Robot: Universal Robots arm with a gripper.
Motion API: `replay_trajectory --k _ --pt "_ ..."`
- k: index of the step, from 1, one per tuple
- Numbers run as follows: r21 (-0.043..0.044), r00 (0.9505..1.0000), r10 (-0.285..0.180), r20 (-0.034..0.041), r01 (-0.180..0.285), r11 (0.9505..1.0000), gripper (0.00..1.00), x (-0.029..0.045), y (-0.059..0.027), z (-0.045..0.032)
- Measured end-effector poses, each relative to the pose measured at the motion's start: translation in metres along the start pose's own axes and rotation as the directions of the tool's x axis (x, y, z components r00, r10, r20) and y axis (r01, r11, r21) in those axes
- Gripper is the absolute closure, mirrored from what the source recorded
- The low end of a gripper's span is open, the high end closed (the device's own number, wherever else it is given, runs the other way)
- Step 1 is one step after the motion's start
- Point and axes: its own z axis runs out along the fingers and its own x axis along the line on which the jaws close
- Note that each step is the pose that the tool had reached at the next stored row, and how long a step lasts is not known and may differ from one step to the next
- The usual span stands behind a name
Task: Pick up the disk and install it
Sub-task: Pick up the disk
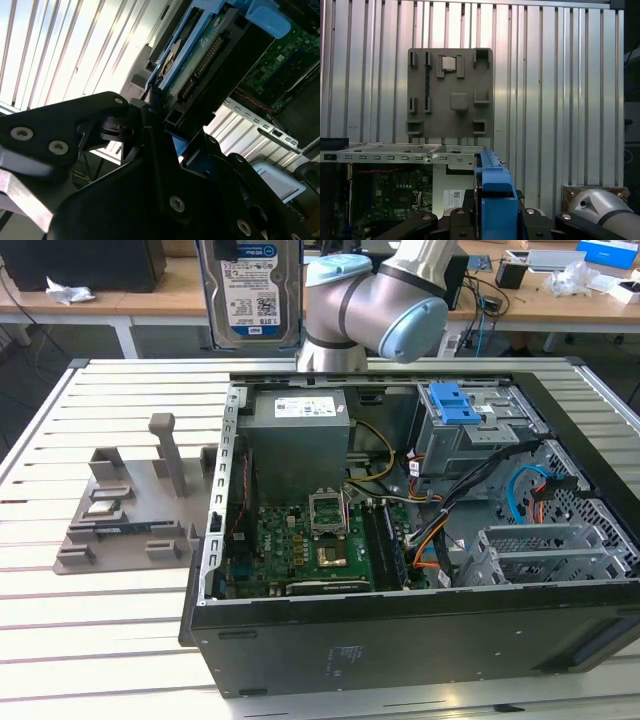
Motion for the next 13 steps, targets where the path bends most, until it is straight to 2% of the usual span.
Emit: replay_trajectory --k 8,13 --pt "-0.0001 1.0000 0.000 0.0000 0.000 1.0000 0.63 0.0003 -0.0149 -0.0007" --pt "0.0001 1.0000 0.000 0.0001 0.000 1.0000 0.63 0.0019 -0.0207 -0.0009"
